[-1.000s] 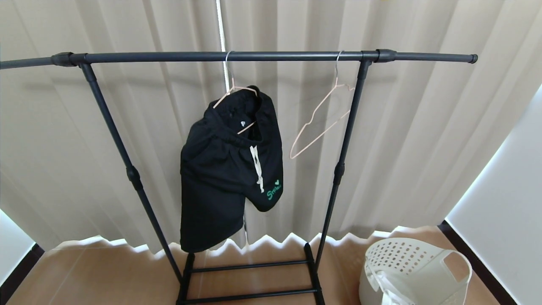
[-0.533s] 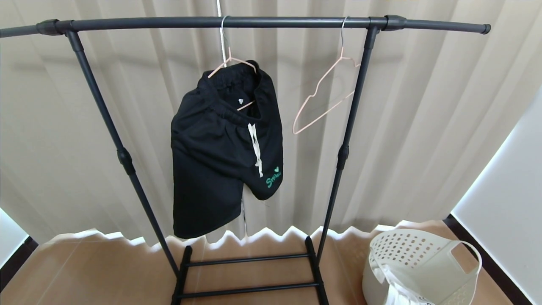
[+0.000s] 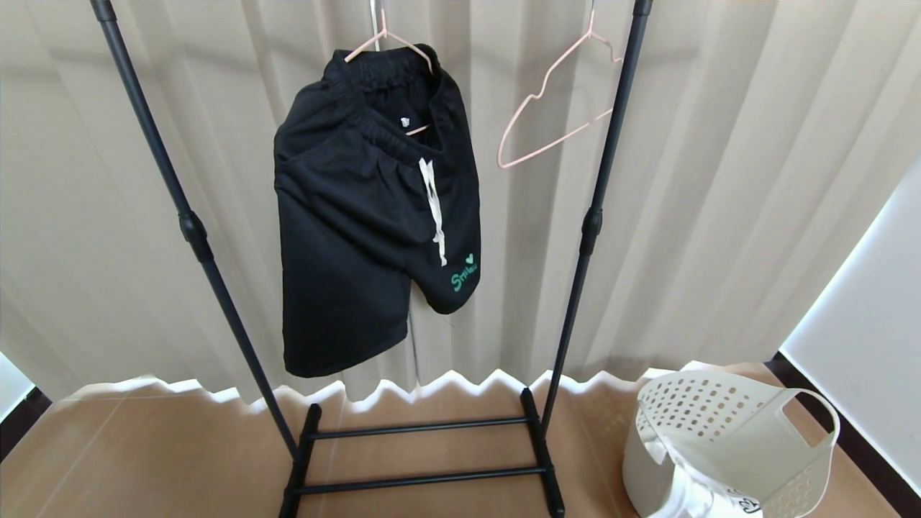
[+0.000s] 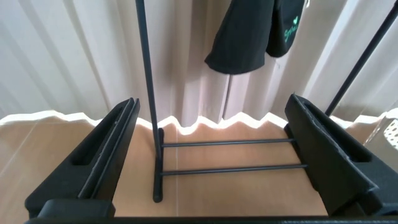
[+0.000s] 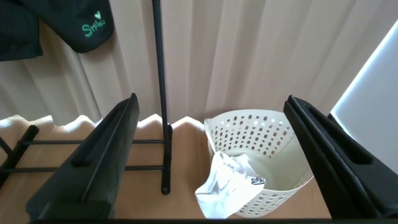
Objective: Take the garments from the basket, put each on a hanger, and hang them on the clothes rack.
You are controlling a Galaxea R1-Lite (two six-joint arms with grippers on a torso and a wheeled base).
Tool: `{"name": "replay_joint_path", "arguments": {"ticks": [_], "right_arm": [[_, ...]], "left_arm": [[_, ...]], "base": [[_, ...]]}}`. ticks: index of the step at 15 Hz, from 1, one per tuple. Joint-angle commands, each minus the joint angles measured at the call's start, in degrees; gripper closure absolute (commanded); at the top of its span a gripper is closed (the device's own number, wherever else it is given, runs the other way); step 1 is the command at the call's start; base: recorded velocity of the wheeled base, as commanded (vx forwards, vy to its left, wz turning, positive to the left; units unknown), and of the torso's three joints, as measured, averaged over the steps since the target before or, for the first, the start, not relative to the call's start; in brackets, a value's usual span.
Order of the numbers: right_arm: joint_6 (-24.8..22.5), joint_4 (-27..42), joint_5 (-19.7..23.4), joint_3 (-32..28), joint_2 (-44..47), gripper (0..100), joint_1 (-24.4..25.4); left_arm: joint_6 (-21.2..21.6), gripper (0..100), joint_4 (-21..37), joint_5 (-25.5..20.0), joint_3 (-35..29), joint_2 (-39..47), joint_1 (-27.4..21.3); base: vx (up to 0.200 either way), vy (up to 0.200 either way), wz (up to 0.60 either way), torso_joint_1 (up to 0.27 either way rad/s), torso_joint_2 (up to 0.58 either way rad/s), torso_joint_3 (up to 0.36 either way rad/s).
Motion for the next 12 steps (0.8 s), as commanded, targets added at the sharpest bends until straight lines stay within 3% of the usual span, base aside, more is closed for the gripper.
{"name": "replay_joint_path", "arguments": {"ticks": [1,4,8,12], "right_arm": [[0.1,0.0,-0.1,0.0,0.0,0,0.0],[-0.2,0.0,0.0,0.0,0.0,0,0.0],[-0.2,0.0,0.0,-0.1,0.0,0,0.0],[-0.1,0.0,0.0,0.0,0.0,0,0.0]], "left_arm": [[0.0,0,0.0,0.0,0.0,0.1,0.0],[0.0,0,0.0,0.0,0.0,0.1,0.0],[0.0,0,0.0,0.0,0.0,0.1,0.0],[0.0,0,0.0,0.0,0.0,0.1,0.0]], "base": [[0.000,0.000,0.00,-0.124,0.47,0.344],[0.000,0.000,0.00,-0.095,0.40,0.308],[0.000,0.000,0.00,-0.017,0.10,0.080],[0.000,0.000,0.00,-0.034,0.27,0.234]]}}
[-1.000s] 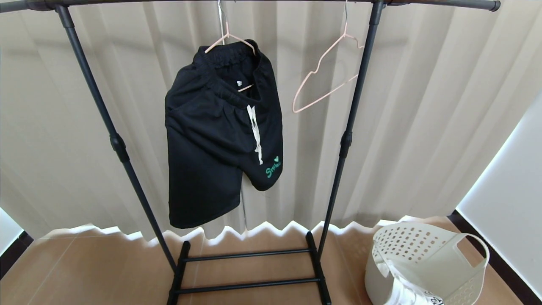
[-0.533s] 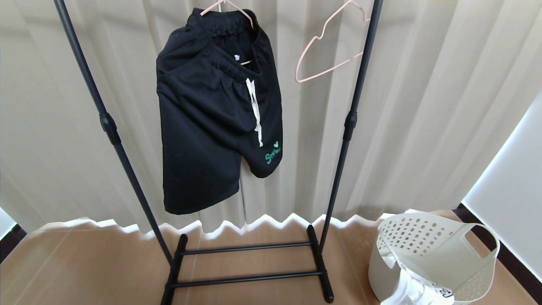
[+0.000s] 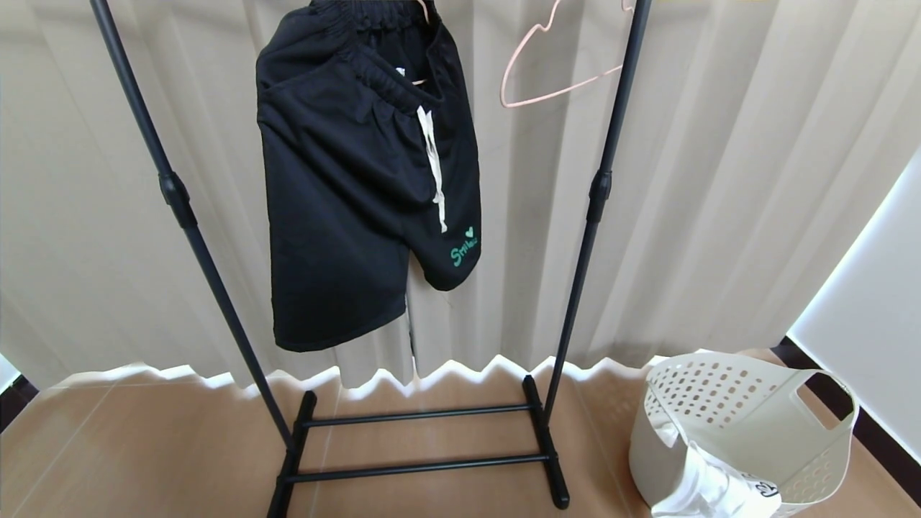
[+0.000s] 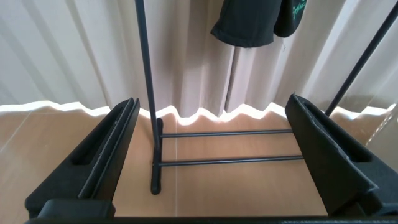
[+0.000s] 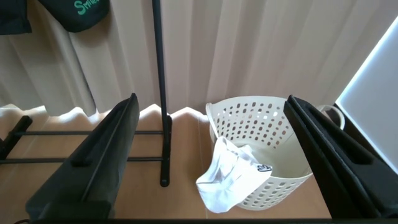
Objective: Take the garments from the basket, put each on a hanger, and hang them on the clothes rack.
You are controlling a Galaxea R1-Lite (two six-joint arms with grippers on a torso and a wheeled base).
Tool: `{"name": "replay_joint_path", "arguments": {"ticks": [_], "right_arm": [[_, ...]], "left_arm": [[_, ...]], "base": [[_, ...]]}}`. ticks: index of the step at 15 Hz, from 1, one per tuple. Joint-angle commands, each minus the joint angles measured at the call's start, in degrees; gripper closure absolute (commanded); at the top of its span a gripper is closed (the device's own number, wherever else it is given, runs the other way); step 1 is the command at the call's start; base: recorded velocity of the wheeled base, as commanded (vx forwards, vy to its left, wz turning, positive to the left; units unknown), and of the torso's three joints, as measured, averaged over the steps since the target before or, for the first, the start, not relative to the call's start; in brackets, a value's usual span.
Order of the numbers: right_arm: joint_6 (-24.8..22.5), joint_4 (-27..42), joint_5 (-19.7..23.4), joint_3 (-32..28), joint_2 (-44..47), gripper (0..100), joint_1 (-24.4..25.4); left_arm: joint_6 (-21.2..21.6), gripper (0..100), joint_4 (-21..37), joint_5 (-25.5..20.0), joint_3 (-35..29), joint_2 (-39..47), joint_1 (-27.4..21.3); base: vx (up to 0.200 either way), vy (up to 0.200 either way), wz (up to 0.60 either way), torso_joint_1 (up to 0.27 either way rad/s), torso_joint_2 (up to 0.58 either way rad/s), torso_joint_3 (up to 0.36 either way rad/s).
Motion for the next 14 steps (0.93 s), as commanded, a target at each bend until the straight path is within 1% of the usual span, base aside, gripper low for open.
{"name": "replay_joint_path", "arguments": {"ticks": [1,3,5,7,12,14], "right_arm": [[0.0,0.0,0.0,-0.1,0.0,0,0.0],[0.2,-0.1,-0.1,0.0,0.0,0,0.0],[0.0,-0.1,-0.1,0.0,0.0,0,0.0],[0.0,0.0,0.0,0.0,0.0,0,0.0],[0.0,0.0,0.0,0.0,0.0,0,0.0],[-0.1,0.0,0.0,0.0,0.0,0,0.0]], "left_arm": [[0.0,0,0.0,0.0,0.0,0.1,0.0],[0.0,0,0.0,0.0,0.0,0.1,0.0],[0.0,0,0.0,0.0,0.0,0.1,0.0],[0.0,0,0.0,0.0,0.0,0.1,0.0],[0.0,0,0.0,0.0,0.0,0.1,0.0],[0.1,0,0.2,0.0,0.0,0.1,0.0]], "base": [[0.000,0.000,0.00,-0.007,0.12,0.090],[0.000,0.000,0.00,-0.022,0.21,0.200],[0.000,0.000,0.00,-0.005,0.32,0.313],[0.000,0.000,0.00,0.002,0.14,0.127],[0.000,0.000,-0.60,0.002,0.03,0.026],[0.000,0.000,0.00,0.000,0.00,0.000]]}}
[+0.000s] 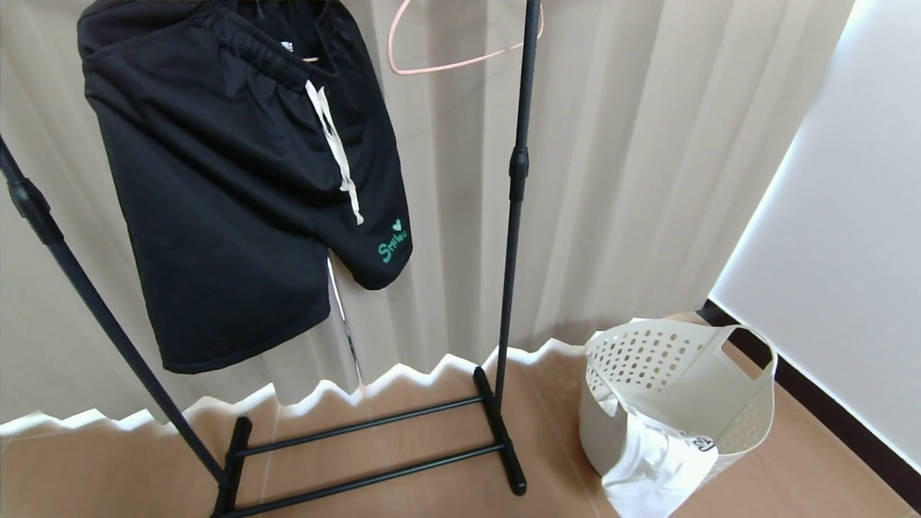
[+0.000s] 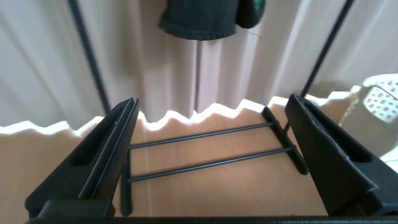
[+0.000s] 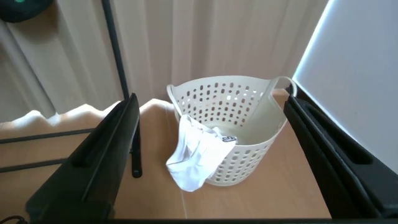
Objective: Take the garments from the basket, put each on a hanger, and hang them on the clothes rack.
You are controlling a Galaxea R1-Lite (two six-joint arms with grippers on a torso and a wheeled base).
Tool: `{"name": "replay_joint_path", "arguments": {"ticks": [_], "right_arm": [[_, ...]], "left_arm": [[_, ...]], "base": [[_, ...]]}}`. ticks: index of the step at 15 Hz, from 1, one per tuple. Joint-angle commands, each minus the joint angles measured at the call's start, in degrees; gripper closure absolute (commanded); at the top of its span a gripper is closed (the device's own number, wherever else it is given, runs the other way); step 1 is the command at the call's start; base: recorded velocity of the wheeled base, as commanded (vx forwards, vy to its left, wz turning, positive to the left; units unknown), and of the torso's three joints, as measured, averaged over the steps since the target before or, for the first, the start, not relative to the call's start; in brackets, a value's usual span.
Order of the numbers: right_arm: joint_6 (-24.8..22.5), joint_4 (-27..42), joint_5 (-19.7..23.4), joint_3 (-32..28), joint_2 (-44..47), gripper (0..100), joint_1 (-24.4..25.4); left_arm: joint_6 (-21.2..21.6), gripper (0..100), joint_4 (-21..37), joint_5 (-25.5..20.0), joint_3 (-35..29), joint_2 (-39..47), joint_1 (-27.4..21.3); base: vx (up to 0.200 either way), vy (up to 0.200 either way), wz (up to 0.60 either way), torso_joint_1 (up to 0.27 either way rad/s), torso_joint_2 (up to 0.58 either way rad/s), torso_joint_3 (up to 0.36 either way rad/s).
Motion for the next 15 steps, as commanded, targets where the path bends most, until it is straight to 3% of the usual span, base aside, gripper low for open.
{"name": "replay_joint_path", "arguments": {"ticks": [1,14,15], "right_arm": [[0.0,0.0,0.0,0.0,0.0,0,0.0],[0.0,0.0,0.0,0.0,0.0,0,0.0],[0.0,-0.1,0.0,0.0,0.0,0,0.0]], "left_arm": [[0.0,0,0.1,0.0,-0.1,0.1,0.0],[-0.1,0,0.0,0.0,0.0,0.1,0.0],[-0.2,0,-0.1,0.1,0.0,0.1,0.0]], "base": [[0.000,-0.200,0.00,0.002,0.00,-0.002],[0.000,-0.200,0.00,0.003,0.00,0.004],[0.000,0.000,0.00,0.000,0.00,0.000]]}}
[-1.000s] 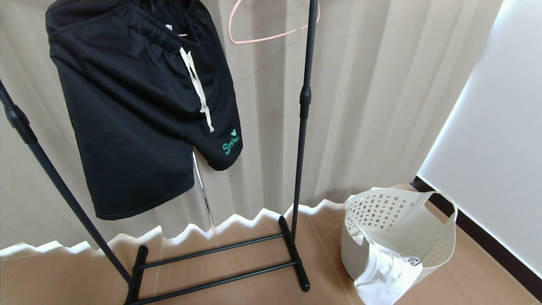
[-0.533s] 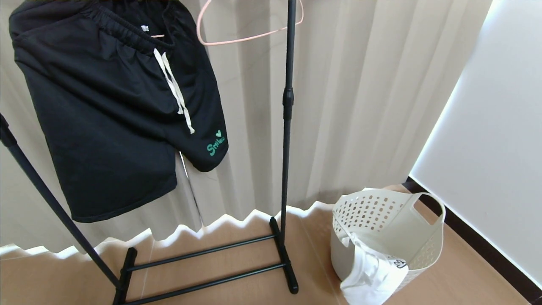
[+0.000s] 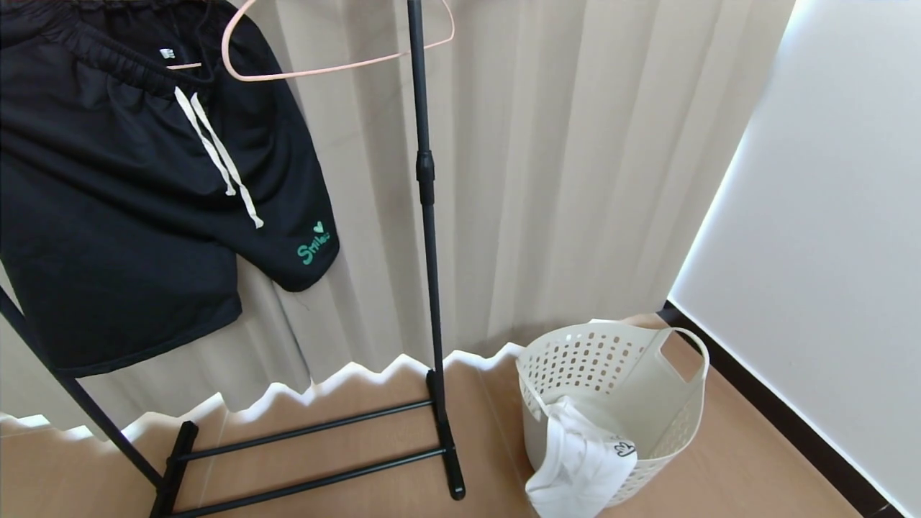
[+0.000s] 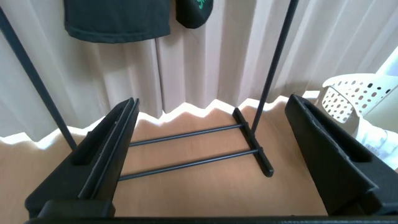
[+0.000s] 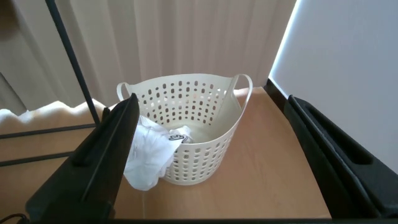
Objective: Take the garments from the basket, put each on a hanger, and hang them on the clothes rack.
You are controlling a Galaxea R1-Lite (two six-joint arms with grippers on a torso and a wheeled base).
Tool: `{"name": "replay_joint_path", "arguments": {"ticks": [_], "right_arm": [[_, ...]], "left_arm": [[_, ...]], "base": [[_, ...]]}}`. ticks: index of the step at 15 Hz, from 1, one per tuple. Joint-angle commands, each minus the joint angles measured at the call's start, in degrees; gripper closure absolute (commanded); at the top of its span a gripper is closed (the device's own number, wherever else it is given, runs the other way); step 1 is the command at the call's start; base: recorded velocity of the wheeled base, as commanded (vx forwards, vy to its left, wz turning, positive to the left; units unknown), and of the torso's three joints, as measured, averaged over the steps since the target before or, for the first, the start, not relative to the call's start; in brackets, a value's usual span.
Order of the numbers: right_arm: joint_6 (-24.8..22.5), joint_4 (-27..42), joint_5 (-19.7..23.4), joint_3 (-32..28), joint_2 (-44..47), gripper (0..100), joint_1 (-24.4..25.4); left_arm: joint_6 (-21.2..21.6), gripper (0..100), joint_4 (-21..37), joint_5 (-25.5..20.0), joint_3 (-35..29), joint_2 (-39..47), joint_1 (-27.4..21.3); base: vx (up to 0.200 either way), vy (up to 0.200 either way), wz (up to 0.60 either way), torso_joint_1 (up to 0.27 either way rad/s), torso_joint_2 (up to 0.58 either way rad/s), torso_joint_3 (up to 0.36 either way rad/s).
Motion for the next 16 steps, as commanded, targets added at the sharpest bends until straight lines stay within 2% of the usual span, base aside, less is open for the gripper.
{"name": "replay_joint_path", "arguments": {"ticks": [1,16], "right_arm": [[0.0,0.0,0.0,0.0,0.0,0,0.0],[0.2,0.1,0.0,0.0,0.0,0,0.0]], "left_arm": [[0.0,0,0.0,0.1,0.0,0.1,0.0],[0.0,0,0.2,0.0,-0.1,0.1,0.0]], "base": [[0.000,0.000,0.00,0.000,0.00,0.000],[0.000,0.000,0.00,0.001,0.00,-0.016]]}}
